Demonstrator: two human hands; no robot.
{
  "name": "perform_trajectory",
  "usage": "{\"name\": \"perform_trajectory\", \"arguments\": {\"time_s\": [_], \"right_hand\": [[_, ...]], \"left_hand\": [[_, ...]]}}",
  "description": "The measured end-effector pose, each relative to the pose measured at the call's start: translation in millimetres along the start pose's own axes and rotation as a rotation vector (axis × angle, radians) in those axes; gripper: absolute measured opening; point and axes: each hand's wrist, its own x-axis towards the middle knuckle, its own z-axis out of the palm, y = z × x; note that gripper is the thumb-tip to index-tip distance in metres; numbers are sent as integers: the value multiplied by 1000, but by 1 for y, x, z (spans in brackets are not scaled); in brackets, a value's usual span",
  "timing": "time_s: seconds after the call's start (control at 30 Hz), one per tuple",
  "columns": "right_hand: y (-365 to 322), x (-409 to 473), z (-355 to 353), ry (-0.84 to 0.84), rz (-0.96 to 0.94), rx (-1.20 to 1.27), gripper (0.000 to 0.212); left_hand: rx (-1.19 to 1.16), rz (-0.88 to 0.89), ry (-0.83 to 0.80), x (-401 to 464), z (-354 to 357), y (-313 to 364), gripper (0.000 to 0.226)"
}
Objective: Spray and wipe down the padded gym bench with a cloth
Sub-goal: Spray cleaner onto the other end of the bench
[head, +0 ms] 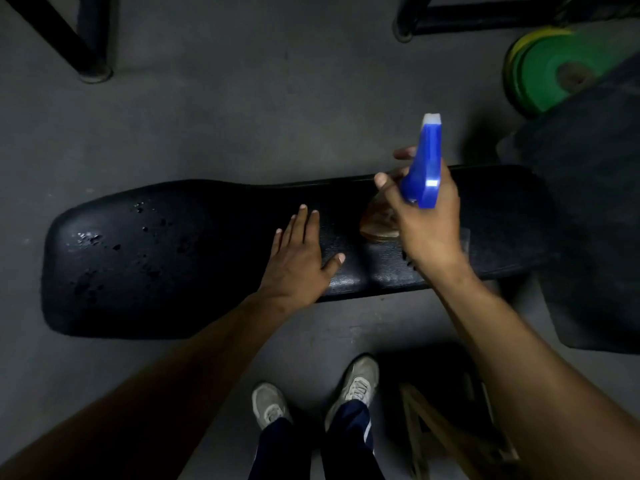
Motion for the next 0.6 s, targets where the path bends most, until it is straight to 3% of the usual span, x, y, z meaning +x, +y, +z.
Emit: {"name": "perform_trajectory", "arguments": {"time_s": [0.6], "right_hand": [[43,9,-50,-319,75,72,90]], "left_hand": [[26,-23,-6,35,26,46,92]]}}
